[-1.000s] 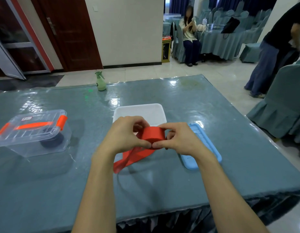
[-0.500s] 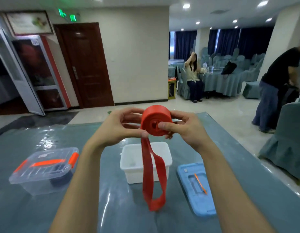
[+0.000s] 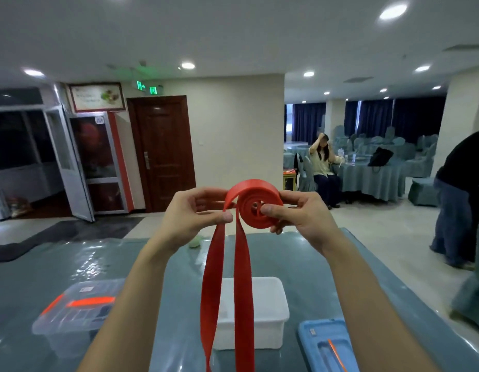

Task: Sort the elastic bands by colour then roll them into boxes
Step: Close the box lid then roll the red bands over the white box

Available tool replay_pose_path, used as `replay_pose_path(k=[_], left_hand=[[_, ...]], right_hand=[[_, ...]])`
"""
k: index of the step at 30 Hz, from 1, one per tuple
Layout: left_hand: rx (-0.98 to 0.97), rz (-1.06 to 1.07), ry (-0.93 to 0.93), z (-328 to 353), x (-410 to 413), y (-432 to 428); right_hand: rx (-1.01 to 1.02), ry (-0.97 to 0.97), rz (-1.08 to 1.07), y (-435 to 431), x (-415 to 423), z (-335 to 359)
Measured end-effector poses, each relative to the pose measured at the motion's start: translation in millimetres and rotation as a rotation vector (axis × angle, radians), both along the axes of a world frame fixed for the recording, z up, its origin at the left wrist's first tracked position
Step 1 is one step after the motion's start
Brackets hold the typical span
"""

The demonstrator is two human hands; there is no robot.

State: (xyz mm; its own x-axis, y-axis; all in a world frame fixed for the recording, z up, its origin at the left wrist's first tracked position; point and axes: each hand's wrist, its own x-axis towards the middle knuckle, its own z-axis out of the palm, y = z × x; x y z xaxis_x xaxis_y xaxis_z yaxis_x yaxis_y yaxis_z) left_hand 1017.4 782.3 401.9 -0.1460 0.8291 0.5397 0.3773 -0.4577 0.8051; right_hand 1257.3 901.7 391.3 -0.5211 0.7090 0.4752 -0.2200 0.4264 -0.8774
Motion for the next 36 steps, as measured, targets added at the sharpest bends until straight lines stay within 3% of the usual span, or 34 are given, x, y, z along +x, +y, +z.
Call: replay_pose_path(k=[8,13,17,23,27,33,36], left_hand=[[-0.247,-0.021,0.157,-2.6,-2.9,-0.6],[-0.134,-0.046,-0.004,-5.0,6.5,0.1],[-0.093,-0.023,-0.01,0.2,13.6,6.5],[-0.189,-0.09,0.041,5.2,14.7,17.2],[-0.243,-0.094,0.186,5.6,19.2,29.2],[-0.393,-0.09,0.637,22.3,33.6,50.1],[-0.482,-0.025,0.804,35.7,47.2,60.0]], right_hand=[[-0.034,-0.022,0.072,-5.2,-6.5,-6.7],[-0.011,-0.046,0.066,-3.5,-4.5,-7.2],[0.006,-0.093,0.08,-0.9,-0.7,-7.6],[-0.041,-0.065,0.085,6.6,6.0,-16.9],[-0.052,-0.103,0.102,14.5,13.0,-26.2],[0.164,-0.545,-0.041,25.5,24.6,-20.0],[0.263,-0.595,-0.018,26.2,18.9,-20.3]])
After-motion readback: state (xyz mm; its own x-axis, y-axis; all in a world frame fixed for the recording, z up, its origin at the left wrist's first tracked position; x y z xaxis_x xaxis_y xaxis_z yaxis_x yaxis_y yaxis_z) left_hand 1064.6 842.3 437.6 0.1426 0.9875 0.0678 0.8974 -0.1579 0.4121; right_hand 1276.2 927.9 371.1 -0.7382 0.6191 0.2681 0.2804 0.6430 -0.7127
